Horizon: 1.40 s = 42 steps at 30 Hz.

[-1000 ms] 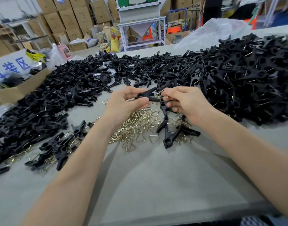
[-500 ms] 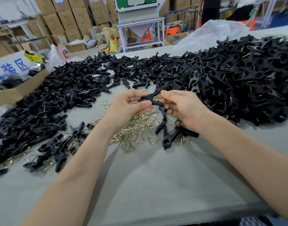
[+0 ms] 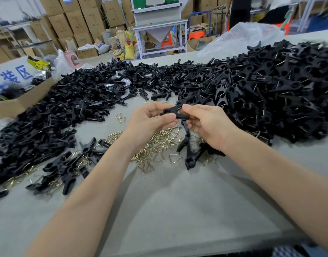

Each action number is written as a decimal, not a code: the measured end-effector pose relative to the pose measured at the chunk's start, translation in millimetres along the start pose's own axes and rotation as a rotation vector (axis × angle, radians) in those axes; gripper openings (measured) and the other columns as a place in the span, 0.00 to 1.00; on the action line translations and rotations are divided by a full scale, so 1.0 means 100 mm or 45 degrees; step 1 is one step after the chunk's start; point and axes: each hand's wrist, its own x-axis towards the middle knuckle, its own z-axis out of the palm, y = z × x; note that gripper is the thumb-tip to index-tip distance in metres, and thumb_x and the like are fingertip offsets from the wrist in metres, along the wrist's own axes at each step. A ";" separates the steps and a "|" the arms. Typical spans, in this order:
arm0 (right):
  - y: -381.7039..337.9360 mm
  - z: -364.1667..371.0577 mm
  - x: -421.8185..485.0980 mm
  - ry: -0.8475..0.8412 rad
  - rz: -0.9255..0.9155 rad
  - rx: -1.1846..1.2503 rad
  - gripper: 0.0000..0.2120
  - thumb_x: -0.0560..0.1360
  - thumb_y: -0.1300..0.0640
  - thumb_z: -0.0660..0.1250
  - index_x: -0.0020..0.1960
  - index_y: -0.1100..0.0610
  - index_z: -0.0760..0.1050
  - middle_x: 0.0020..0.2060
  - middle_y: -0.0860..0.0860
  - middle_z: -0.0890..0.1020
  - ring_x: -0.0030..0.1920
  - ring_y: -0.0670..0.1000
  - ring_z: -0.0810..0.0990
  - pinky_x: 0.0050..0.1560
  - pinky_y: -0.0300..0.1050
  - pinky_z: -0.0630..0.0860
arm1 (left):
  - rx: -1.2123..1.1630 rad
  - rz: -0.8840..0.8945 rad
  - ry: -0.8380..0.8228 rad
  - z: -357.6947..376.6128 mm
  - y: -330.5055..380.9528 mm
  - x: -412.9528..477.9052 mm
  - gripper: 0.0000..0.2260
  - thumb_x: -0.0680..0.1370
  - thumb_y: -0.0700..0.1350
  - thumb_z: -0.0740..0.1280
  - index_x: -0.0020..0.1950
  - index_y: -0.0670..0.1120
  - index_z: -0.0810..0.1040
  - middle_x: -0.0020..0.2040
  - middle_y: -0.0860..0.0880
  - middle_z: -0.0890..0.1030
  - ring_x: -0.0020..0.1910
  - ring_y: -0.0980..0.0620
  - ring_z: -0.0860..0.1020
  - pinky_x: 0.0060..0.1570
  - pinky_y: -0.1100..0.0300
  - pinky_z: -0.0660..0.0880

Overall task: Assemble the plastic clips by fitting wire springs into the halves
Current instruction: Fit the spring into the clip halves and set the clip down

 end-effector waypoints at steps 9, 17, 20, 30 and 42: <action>-0.05 0.00 -0.04 -0.475 0.335 0.461 0.23 0.65 0.47 0.71 0.51 0.64 0.76 0.43 0.60 0.83 0.46 0.55 0.84 0.45 0.46 0.82 | -0.125 0.111 0.013 0.10 0.08 -0.06 0.11 0.67 0.39 0.70 0.49 0.44 0.80 0.40 0.51 0.84 0.33 0.56 0.82 0.35 0.69 0.77; -0.05 -0.02 -0.04 -0.630 0.266 0.433 0.26 0.68 0.45 0.68 0.54 0.66 0.76 0.46 0.59 0.84 0.49 0.54 0.84 0.48 0.43 0.80 | 0.712 0.482 0.226 0.15 0.12 -0.08 0.10 0.68 0.45 0.76 0.45 0.56 0.80 0.47 0.54 0.74 0.34 0.60 0.68 0.36 0.67 0.69; -0.03 0.02 -0.05 -0.598 0.220 0.380 0.26 0.67 0.43 0.68 0.52 0.65 0.77 0.46 0.59 0.84 0.48 0.52 0.84 0.48 0.43 0.80 | 0.777 0.502 0.216 0.18 0.08 -0.09 0.10 0.69 0.44 0.76 0.44 0.57 0.80 0.44 0.56 0.72 0.33 0.62 0.66 0.36 0.67 0.68; -0.07 -0.02 -0.03 -0.572 0.275 0.237 0.24 0.66 0.45 0.70 0.51 0.63 0.78 0.36 0.53 0.83 0.39 0.48 0.83 0.44 0.42 0.81 | 0.876 0.554 0.146 0.21 0.06 -0.12 0.08 0.70 0.44 0.76 0.46 0.53 0.80 0.38 0.57 0.71 0.32 0.60 0.66 0.34 0.68 0.65; -0.10 -0.09 0.02 -0.632 0.073 0.139 0.12 0.73 0.52 0.67 0.43 0.58 0.85 0.44 0.56 0.85 0.43 0.49 0.84 0.43 0.39 0.80 | 0.905 0.626 0.136 0.23 0.06 -0.14 0.09 0.70 0.45 0.76 0.48 0.53 0.80 0.41 0.57 0.72 0.32 0.58 0.69 0.34 0.67 0.67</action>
